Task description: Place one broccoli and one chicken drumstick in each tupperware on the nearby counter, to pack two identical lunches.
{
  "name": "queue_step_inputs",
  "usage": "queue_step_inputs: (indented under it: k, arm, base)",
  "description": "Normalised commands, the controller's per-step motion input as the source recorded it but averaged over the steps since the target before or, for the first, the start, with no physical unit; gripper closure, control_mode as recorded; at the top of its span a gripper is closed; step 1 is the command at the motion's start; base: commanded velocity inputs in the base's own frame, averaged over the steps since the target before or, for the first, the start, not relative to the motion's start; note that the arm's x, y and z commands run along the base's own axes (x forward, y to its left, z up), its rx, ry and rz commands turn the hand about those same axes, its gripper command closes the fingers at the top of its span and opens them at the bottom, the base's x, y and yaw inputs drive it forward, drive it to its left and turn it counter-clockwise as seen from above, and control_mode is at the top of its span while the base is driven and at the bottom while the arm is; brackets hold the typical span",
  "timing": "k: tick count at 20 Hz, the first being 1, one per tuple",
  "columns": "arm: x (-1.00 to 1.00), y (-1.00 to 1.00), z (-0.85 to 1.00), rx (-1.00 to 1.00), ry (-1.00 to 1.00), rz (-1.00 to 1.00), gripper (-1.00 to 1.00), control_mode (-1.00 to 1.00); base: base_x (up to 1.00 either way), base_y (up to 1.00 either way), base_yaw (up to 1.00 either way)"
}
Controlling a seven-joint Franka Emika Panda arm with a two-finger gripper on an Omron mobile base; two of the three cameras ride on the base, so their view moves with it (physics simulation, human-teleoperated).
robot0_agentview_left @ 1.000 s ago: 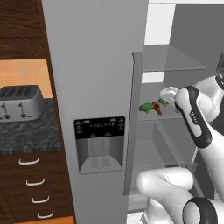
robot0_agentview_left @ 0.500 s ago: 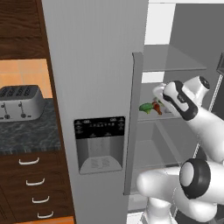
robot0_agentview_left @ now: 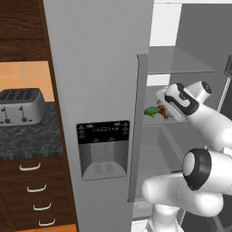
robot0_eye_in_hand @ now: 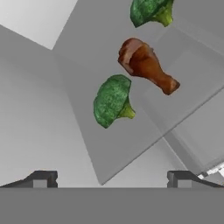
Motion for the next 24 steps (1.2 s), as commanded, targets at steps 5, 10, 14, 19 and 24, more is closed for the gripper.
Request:
queue_step_inputs:
  k: [5,10,14,19,24]
  arm:
    - [0.41,0.00,-0.34,0.01,0.03,-0.05,-1.00,-1.00]
    - [0.30,0.00,-0.19,0.00,0.00,-0.09,-1.00,-1.00]
    - [0.40,0.00,-0.13,0.00,0.00,-0.09,-1.00,-1.00]
    - [0.38,-0.02,-0.07,0.00,0.00,-0.06,-1.00,-1.00]
    - [0.17,0.00,-0.12,0.02,0.00,0.00,-1.00,-1.00]
  base:
    - [0.00,0.00,0.00]
    - [0.00,0.00,0.00]
    - [0.00,0.00,0.00]
    - [0.00,0.00,0.00]
    - [0.00,0.00,0.00]
